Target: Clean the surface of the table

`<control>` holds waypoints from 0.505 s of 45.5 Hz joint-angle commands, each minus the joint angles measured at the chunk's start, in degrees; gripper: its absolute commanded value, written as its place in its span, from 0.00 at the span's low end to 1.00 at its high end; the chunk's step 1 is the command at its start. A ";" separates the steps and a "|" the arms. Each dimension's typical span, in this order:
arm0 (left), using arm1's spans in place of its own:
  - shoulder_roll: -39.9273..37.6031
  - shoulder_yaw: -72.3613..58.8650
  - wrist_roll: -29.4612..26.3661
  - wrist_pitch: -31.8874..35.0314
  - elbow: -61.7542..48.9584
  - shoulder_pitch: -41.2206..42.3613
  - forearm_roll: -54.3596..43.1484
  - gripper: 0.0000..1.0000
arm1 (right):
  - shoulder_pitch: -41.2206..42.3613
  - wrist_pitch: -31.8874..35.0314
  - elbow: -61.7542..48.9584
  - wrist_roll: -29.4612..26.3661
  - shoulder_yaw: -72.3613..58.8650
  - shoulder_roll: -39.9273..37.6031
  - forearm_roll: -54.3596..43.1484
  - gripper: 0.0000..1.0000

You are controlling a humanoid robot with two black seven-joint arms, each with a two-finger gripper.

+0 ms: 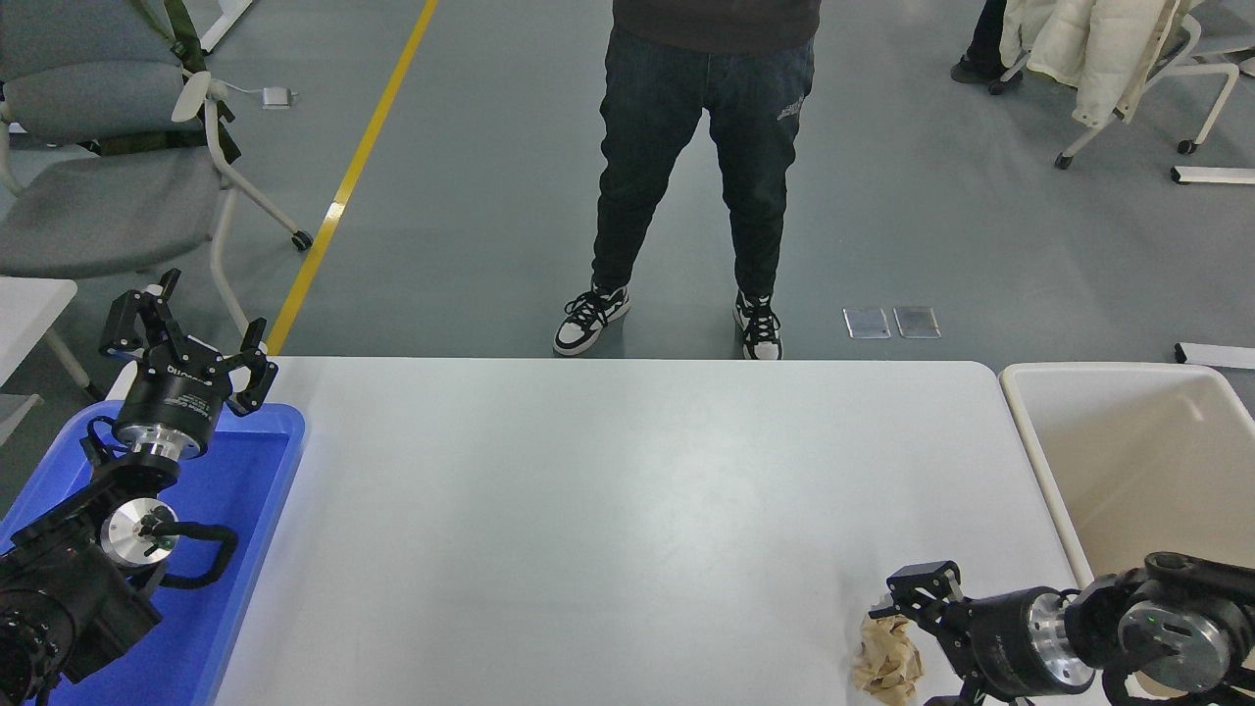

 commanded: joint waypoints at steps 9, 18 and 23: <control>0.00 0.00 0.00 0.00 -0.03 0.00 0.00 1.00 | 0.13 -2.38 -0.84 0.29 -0.80 3.06 -6.35 0.98; 0.00 0.00 0.00 0.00 0.06 0.00 0.00 1.00 | -0.04 -3.25 -1.63 0.29 -0.89 4.64 -7.59 0.98; 0.00 0.00 0.00 0.00 -0.03 0.00 0.00 1.00 | 0.22 -3.34 -2.16 0.37 -1.85 5.43 -7.59 0.98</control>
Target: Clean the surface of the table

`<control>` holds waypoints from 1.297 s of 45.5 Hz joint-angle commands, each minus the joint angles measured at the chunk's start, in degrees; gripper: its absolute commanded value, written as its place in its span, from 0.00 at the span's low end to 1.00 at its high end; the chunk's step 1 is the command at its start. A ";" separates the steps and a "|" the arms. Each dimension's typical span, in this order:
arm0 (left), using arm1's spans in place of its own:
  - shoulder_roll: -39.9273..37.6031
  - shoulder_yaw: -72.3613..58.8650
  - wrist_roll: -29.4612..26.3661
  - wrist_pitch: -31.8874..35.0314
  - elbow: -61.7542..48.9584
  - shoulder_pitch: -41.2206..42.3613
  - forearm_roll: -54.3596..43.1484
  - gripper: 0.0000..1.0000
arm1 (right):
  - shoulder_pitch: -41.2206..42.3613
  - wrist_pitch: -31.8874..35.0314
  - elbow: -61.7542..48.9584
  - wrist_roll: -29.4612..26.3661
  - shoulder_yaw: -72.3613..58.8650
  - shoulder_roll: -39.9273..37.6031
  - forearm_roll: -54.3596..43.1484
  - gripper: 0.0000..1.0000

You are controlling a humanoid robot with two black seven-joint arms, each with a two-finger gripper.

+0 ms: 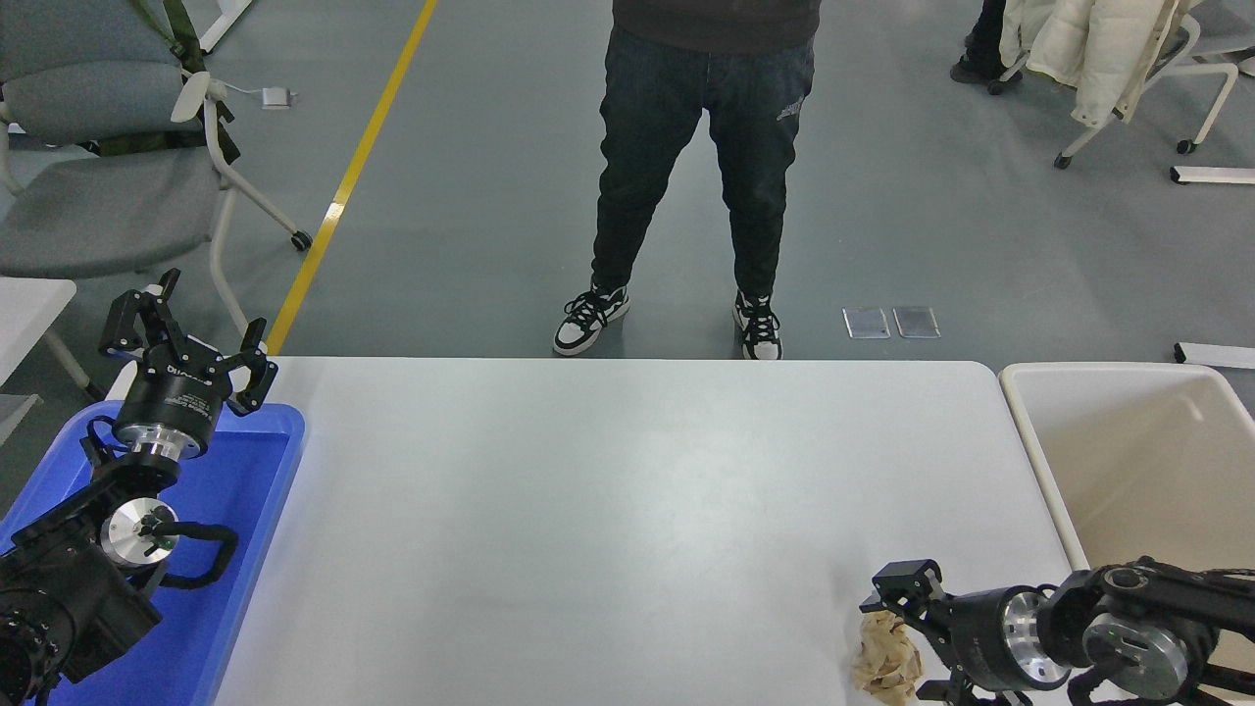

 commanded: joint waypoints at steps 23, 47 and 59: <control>-0.01 0.00 0.00 0.00 0.06 0.00 0.00 1.00 | -0.02 -1.95 -4.47 0.10 -2.27 4.84 -3.75 0.98; -0.01 0.00 0.00 0.00 -0.03 0.00 0.00 1.00 | -1.16 -1.69 -6.67 0.37 -3.76 5.81 -9.02 0.50; -0.01 0.09 0.00 0.00 -0.03 0.00 0.00 1.00 | -1.34 -1.34 -6.49 3.17 -3.76 5.81 -9.55 0.00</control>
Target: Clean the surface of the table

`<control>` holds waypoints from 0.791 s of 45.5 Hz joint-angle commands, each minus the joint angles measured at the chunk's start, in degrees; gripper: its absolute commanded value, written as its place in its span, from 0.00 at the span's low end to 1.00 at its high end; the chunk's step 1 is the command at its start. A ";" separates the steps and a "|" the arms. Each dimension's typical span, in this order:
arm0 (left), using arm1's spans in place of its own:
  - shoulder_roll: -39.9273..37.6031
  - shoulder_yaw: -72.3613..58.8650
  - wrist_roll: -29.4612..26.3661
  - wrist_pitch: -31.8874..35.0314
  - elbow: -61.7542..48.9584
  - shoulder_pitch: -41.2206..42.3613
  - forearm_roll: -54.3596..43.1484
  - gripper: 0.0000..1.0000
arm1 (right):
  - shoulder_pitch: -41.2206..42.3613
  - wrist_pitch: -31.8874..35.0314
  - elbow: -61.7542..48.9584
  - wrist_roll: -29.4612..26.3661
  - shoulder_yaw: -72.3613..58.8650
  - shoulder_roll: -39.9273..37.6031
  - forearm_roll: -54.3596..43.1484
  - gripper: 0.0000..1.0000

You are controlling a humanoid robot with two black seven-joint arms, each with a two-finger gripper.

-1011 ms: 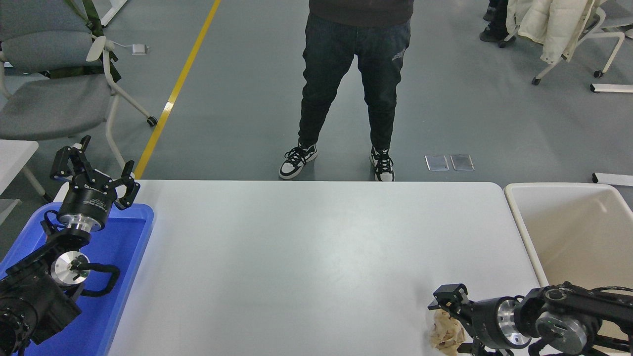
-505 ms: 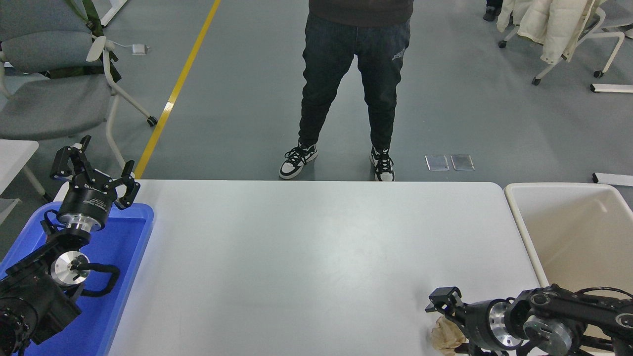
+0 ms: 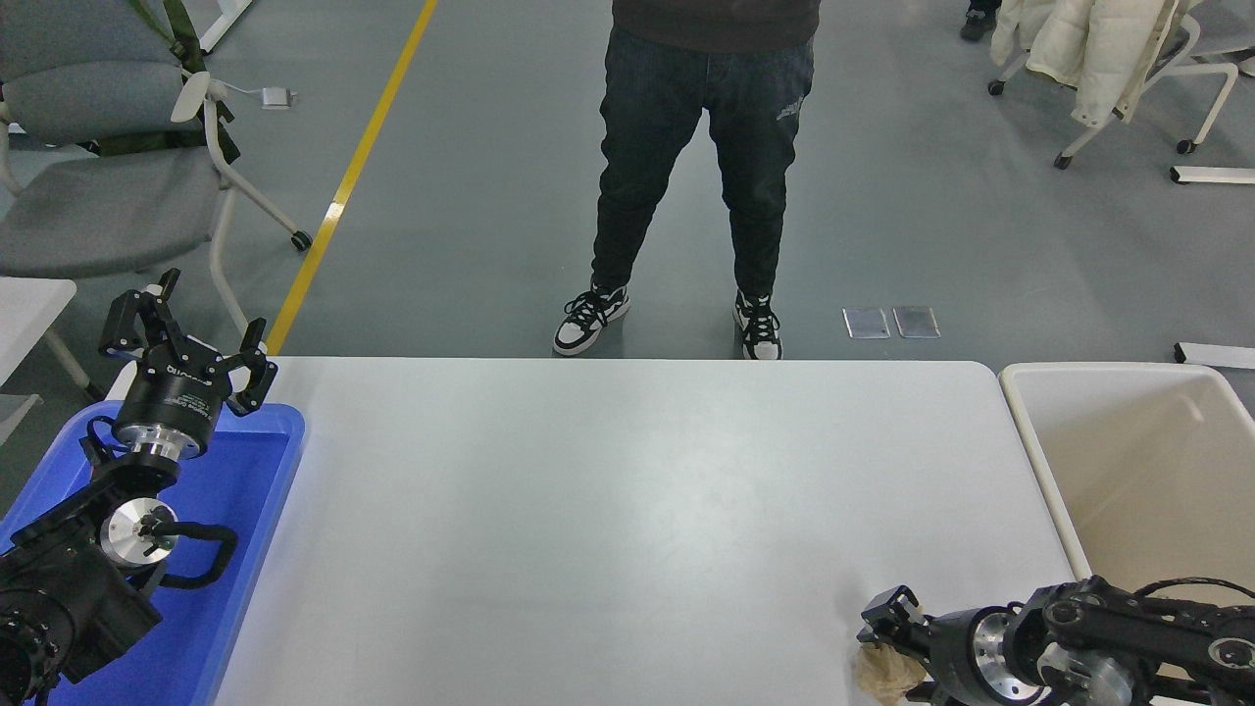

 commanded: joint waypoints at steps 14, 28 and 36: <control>-0.04 -0.06 0.00 0.00 0.06 0.00 0.00 1.00 | 0.19 0.28 0.31 4.87 0.86 -0.13 -2.41 0.00; -0.04 0.03 0.00 0.00 -0.03 0.00 0.00 1.00 | 3.27 2.21 9.44 4.87 3.68 -11.90 -1.18 0.00; 0.05 0.03 0.00 0.00 -0.03 0.00 0.00 1.00 | 6.52 5.90 16.21 4.70 5.87 -23.06 1.09 0.00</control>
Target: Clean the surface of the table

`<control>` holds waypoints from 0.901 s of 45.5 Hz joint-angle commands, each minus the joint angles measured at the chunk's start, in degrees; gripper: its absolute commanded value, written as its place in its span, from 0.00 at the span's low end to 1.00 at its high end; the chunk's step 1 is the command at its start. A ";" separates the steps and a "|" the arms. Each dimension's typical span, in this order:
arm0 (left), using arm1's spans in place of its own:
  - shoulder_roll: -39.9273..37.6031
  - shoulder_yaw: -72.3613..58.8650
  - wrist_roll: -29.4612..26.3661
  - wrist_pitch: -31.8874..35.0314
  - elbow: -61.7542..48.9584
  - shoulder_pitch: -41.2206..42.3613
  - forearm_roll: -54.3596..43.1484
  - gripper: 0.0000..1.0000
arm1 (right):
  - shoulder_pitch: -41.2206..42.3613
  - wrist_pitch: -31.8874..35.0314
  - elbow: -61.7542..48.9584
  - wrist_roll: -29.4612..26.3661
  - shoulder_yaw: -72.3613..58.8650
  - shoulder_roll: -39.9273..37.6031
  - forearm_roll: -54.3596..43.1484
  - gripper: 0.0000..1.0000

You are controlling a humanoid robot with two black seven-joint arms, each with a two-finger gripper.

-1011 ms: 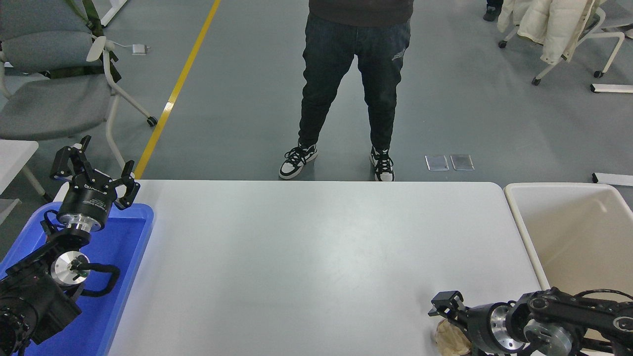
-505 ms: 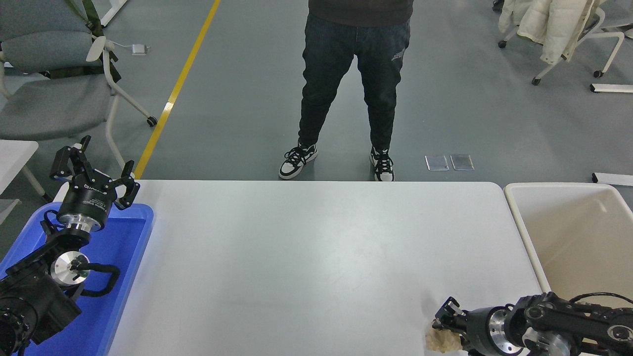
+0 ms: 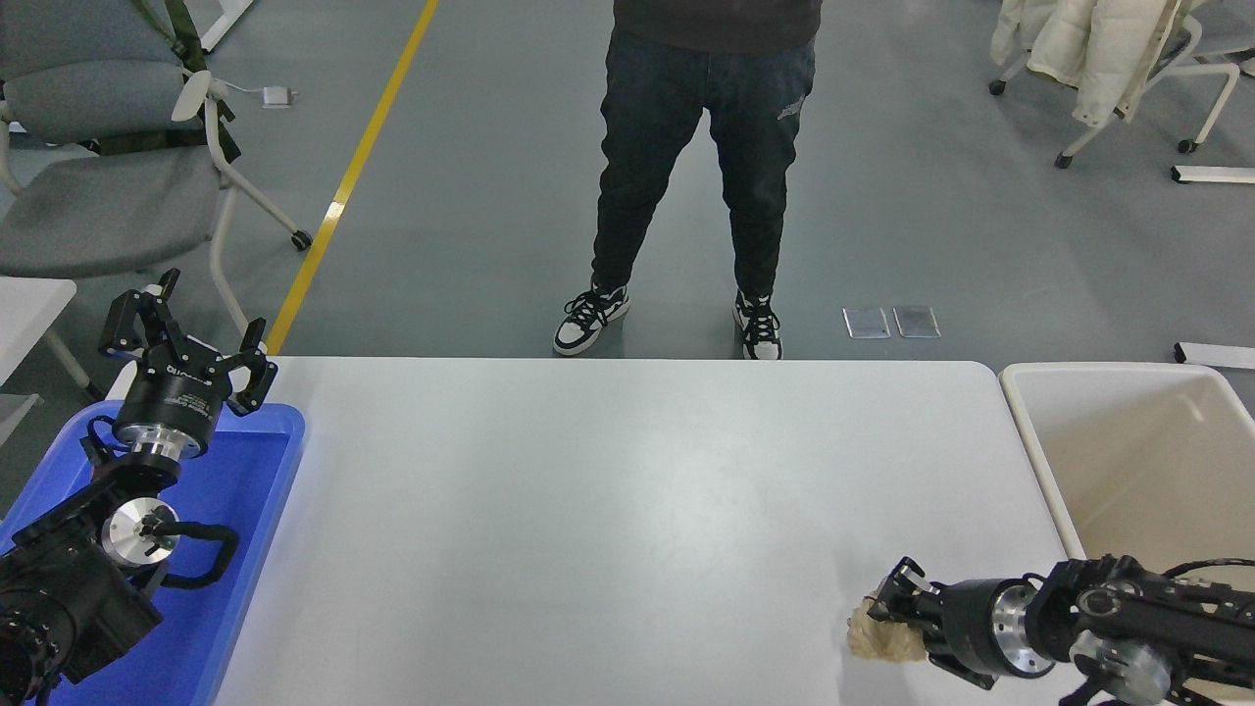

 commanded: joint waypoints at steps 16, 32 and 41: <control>0.09 0.05 0.00 0.00 -0.01 0.01 -0.01 1.00 | 7.91 18.79 8.08 -0.24 12.65 -26.21 9.39 0.00; 0.09 0.05 0.00 0.09 -0.01 0.01 -0.01 1.00 | 8.52 29.09 7.93 -0.16 22.59 -33.16 13.35 0.00; 0.09 0.05 0.00 0.09 -0.01 0.01 -0.01 1.00 | 8.52 28.30 4.42 0.28 23.12 -32.64 13.27 0.00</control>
